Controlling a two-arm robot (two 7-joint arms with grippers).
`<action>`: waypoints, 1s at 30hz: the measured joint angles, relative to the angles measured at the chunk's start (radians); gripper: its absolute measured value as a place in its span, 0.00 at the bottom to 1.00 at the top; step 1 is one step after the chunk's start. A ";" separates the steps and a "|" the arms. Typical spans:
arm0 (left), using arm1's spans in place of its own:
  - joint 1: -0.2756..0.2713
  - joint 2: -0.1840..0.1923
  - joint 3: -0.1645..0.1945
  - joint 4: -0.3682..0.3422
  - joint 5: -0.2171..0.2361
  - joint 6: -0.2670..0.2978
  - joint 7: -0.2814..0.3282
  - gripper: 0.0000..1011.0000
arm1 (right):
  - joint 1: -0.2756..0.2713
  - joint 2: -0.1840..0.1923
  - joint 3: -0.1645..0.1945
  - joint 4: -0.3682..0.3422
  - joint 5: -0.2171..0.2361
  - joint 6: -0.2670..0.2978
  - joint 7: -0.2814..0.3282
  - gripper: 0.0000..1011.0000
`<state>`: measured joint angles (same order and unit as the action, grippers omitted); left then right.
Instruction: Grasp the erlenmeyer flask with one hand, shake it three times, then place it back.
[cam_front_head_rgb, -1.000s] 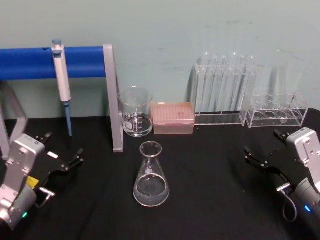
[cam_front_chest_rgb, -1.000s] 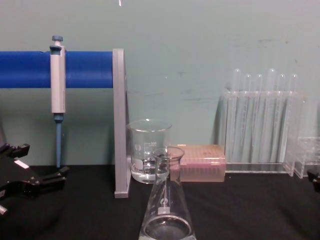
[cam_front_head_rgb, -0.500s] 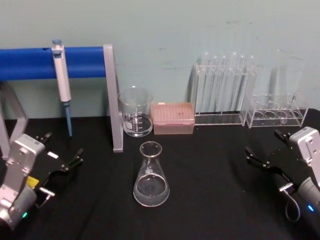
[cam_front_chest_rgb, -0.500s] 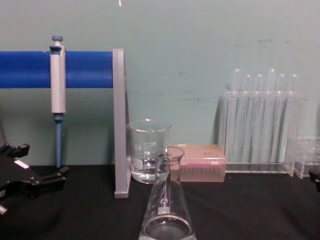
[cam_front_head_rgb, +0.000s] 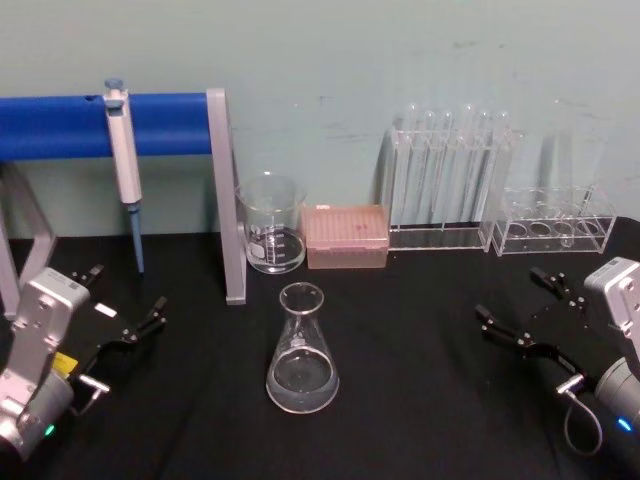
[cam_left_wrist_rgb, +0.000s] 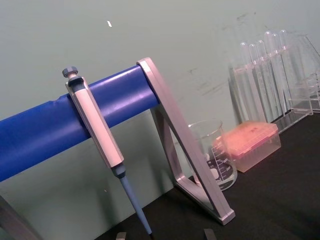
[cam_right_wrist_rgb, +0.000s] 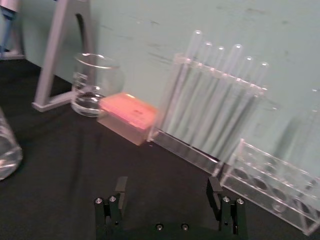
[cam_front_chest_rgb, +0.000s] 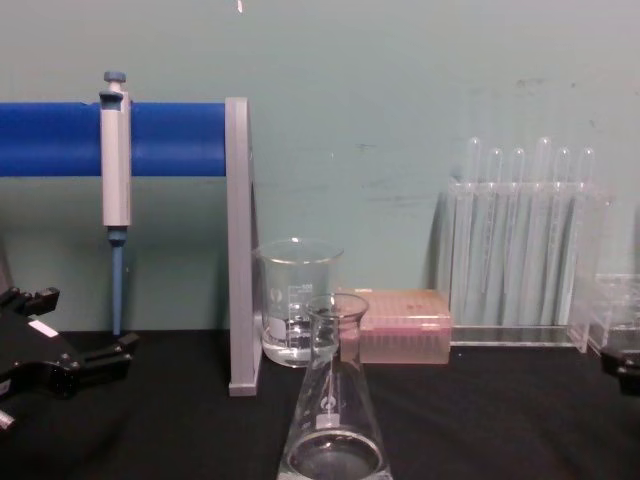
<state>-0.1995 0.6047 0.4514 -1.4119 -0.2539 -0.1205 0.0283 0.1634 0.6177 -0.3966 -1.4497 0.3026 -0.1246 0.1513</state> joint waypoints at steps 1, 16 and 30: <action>0.000 0.000 0.000 0.000 0.000 0.000 0.000 0.99 | -0.001 -0.001 0.001 -0.002 0.005 0.000 0.016 0.99; 0.000 0.000 0.000 0.000 0.000 0.000 0.000 0.99 | 0.032 -0.036 -0.023 0.019 0.007 -0.011 0.156 0.99; 0.000 0.000 0.000 0.000 0.000 0.000 0.000 0.99 | 0.089 -0.087 -0.055 0.065 -0.013 -0.033 0.282 0.99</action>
<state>-0.1995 0.6047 0.4514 -1.4120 -0.2539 -0.1206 0.0283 0.2521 0.5304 -0.4520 -1.3843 0.2896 -0.1578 0.4336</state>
